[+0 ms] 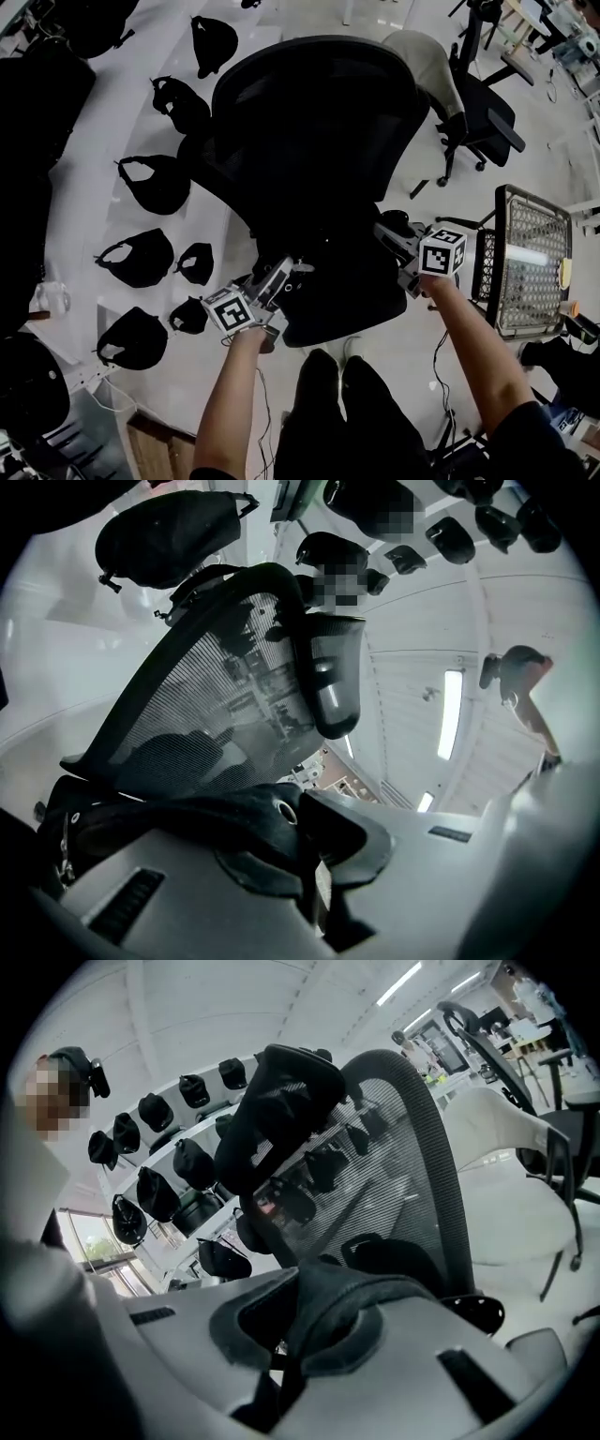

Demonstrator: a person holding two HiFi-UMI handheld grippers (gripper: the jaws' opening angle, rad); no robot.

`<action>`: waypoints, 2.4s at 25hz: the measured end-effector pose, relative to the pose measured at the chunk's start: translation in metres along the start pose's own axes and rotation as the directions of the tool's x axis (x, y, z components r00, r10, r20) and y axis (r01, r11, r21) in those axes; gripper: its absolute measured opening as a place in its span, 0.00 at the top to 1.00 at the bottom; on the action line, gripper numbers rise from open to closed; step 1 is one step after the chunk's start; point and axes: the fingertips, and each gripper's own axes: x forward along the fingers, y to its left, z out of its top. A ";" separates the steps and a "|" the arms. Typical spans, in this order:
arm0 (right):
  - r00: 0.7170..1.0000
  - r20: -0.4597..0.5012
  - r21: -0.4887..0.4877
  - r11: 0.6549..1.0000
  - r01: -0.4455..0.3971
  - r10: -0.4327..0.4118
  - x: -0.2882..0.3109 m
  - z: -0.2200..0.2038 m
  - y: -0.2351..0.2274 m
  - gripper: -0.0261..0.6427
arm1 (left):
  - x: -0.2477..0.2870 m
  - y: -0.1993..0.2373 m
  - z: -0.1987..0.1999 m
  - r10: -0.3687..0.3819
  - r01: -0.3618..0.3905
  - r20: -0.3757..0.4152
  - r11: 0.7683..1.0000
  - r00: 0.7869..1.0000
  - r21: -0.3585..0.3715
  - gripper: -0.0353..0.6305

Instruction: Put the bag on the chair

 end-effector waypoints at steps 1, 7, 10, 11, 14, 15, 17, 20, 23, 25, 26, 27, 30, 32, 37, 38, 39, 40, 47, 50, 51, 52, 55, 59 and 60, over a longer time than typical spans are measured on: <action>1.000 -0.004 -0.001 1.000 0.003 -0.003 0.003 -0.001 -0.004 0.94 | 0.002 0.005 0.002 0.002 -0.002 0.000 1.000 1.000 -0.005 0.91; 0.999 -0.015 0.012 0.999 0.050 -0.050 0.024 -0.010 -0.040 0.94 | 0.017 0.046 0.009 0.034 -0.035 -0.037 0.999 0.999 -0.010 0.91; 0.996 -0.017 0.038 0.995 0.091 -0.091 0.038 -0.018 -0.057 0.93 | 0.020 0.068 0.008 0.057 -0.058 -0.068 0.998 0.996 -0.015 0.91; 0.994 -0.022 0.047 0.993 0.104 -0.103 0.043 -0.022 -0.062 0.93 | 0.020 0.076 0.007 0.071 -0.073 -0.077 0.997 0.994 -0.021 0.91; 0.991 -0.049 0.055 0.990 0.128 -0.125 0.054 -0.036 -0.077 0.93 | 0.021 0.100 0.003 0.113 -0.116 -0.092 0.993 0.989 -0.036 0.91; 0.990 -0.057 0.057 0.990 0.130 -0.127 0.058 -0.040 -0.082 0.92 | 0.021 0.107 0.001 0.126 -0.130 -0.100 0.991 0.987 -0.029 0.91; 0.989 -0.069 0.059 0.989 0.135 -0.131 0.062 -0.047 -0.090 0.92 | 0.020 0.116 -0.003 0.147 -0.148 -0.117 0.989 0.982 -0.003 0.91; 0.985 -0.079 0.043 0.987 0.156 -0.152 0.068 -0.049 -0.103 0.91 | 0.022 0.125 -0.005 0.150 -0.149 -0.129 0.989 0.980 0.019 0.91; 0.985 -0.066 0.043 0.986 0.160 -0.157 0.072 -0.044 -0.111 0.91 | 0.029 0.132 -0.004 0.154 -0.150 -0.147 0.988 0.977 0.036 0.91; 0.984 -0.065 0.034 0.985 0.168 -0.166 0.075 -0.045 -0.115 0.91 | 0.033 0.140 -0.005 0.172 -0.170 -0.154 0.985 0.973 0.027 0.91; 0.982 -0.066 0.027 0.984 0.178 -0.176 0.077 -0.046 -0.116 0.91 | 0.035 0.144 -0.004 0.183 -0.182 -0.156 0.983 0.971 0.021 0.91; 0.980 -0.066 0.019 0.982 0.189 -0.187 0.080 -0.045 -0.118 0.91 | 0.037 0.147 -0.003 0.191 -0.192 -0.154 0.981 0.969 0.014 0.91; 0.974 -0.075 0.021 0.976 0.215 -0.213 0.091 -0.049 -0.121 0.90 | 0.041 0.153 0.000 0.215 -0.217 -0.154 0.976 0.964 0.002 0.91; 0.970 -0.095 0.022 0.974 0.225 -0.222 0.097 -0.054 -0.123 0.89 | 0.040 0.159 -0.005 0.229 -0.230 -0.168 0.973 0.959 0.012 0.91; 0.957 -0.145 -0.005 0.967 0.255 -0.253 0.099 -0.076 -0.128 0.82 | 0.026 0.171 -0.023 0.280 -0.274 -0.195 0.960 0.940 0.055 0.84; 0.953 -0.151 -0.012 0.964 0.264 -0.263 0.097 -0.080 -0.130 0.81 | 0.023 0.171 -0.028 0.286 -0.274 -0.208 0.958 0.935 0.084 0.83; 0.949 -0.152 -0.013 0.961 0.276 -0.275 0.095 -0.083 -0.132 0.80 | 0.022 0.170 -0.034 0.294 -0.273 -0.225 0.955 0.929 0.118 0.79; 0.946 -0.151 -0.007 0.957 0.289 -0.287 0.093 -0.085 -0.135 0.78 | 0.021 0.171 -0.038 0.303 -0.274 -0.241 0.950 0.922 0.147 0.74; 0.939 -0.195 -0.011 0.958 0.288 -0.284 0.075 -0.103 -0.126 0.57 | -0.006 0.174 -0.051 0.426 -0.377 -0.256 0.900 0.868 0.219 0.53; 0.931 -0.211 -0.033 0.954 0.297 -0.297 0.057 -0.103 -0.122 0.47 | -0.017 0.166 -0.057 0.456 -0.400 -0.265 0.884 0.849 0.242 0.51; 0.930 -0.206 -0.036 0.952 0.304 -0.305 0.050 -0.101 -0.120 0.45 | -0.020 0.162 -0.059 0.462 -0.402 -0.270 0.881 0.845 0.250 0.50; 0.930 -0.196 -0.037 0.950 0.309 -0.310 0.043 -0.098 -0.117 0.45 | -0.023 0.159 -0.060 0.470 -0.406 -0.271 0.876 0.840 0.259 0.49; 0.938 -0.173 -0.040 0.954 0.299 -0.301 0.025 -0.092 -0.099 0.45 | -0.038 0.148 -0.059 0.501 -0.437 -0.248 0.858 0.829 0.270 0.48; 0.949 -0.173 -0.056 0.965 0.258 -0.263 0.003 -0.089 -0.066 0.45 | -0.051 0.123 -0.063 0.512 -0.449 -0.235 0.850 0.826 0.275 0.48; 0.951 -0.178 -0.061 0.967 0.247 -0.254 -0.004 -0.088 -0.057 0.45 | -0.053 0.113 -0.065 0.514 -0.448 -0.234 0.848 0.825 0.282 0.48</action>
